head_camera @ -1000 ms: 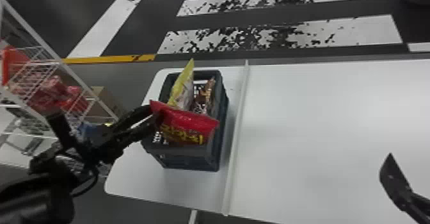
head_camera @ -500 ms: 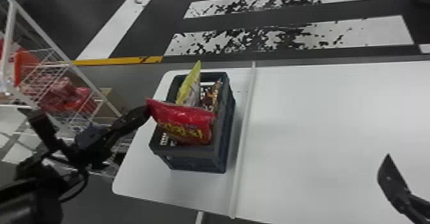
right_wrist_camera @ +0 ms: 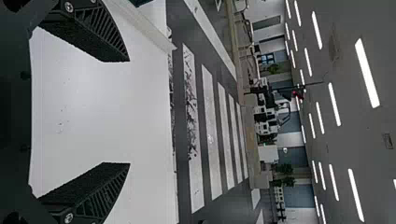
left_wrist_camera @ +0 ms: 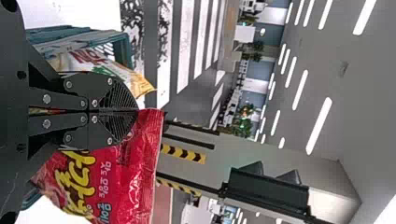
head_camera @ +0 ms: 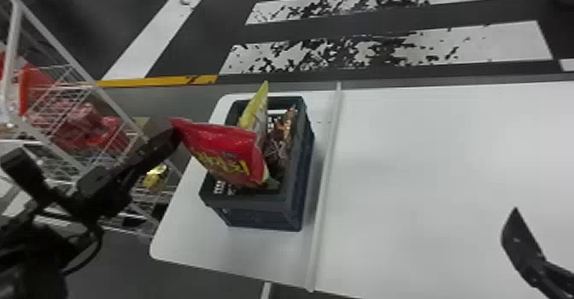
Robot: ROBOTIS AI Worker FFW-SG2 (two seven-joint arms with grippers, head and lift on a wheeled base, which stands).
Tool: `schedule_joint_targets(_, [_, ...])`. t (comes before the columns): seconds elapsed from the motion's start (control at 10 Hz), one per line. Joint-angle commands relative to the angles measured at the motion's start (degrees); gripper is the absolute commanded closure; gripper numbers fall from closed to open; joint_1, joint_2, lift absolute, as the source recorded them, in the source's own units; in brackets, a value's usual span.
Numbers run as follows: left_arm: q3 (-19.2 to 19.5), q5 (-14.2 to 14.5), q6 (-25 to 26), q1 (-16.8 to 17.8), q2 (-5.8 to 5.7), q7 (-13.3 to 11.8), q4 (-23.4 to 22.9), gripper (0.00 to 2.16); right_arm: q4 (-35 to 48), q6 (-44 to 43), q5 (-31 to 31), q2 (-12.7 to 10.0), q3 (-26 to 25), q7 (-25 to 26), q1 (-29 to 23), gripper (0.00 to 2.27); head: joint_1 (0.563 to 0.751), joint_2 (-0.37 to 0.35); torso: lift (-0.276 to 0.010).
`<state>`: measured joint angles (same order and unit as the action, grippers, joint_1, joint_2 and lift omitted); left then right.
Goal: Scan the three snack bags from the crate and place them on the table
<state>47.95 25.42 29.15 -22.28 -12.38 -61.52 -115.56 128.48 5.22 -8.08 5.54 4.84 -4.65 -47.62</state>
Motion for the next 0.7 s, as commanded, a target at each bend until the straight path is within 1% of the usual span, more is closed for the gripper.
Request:
schedule_joint_targets(0.0, [2.15,3.14,0.17,-0.14,1.65,1.05,-2.83,1.74,0.11,-0.51,0.0,0.0,0.0,0.0,-0.19,0.09,0.695,0.35,-0.062])
schedule_joint_targets(0.1, [2.76,4.99,0.17,-0.66,2.18,2.8,-4.76,1.74,0.11,-0.51,0.0,0.0,0.08,0.0,-0.28,0.09,0.695,0.35,-0.062])
schedule_joint_targets(0.3, [3.99,8.94,0.17,-1.45,4.73,6.14,-8.89,1.74,0.37,-0.86,-0.09,0.17,0.0,0.08,-0.37,0.09,0.695,0.35,-0.062])
schedule_joint_targets(0.4, [3.9,10.26,0.17,-1.81,5.78,8.25,-10.83,1.74,0.46,-1.57,-0.18,0.26,-0.09,0.08,-0.37,0.09,0.695,0.35,-0.062])
schedule_joint_targets(0.6, [2.15,10.79,0.17,-1.89,7.81,10.63,-14.87,1.74,0.28,-1.74,-0.27,0.35,-0.18,0.35,-0.01,0.09,0.695,0.35,-0.062])
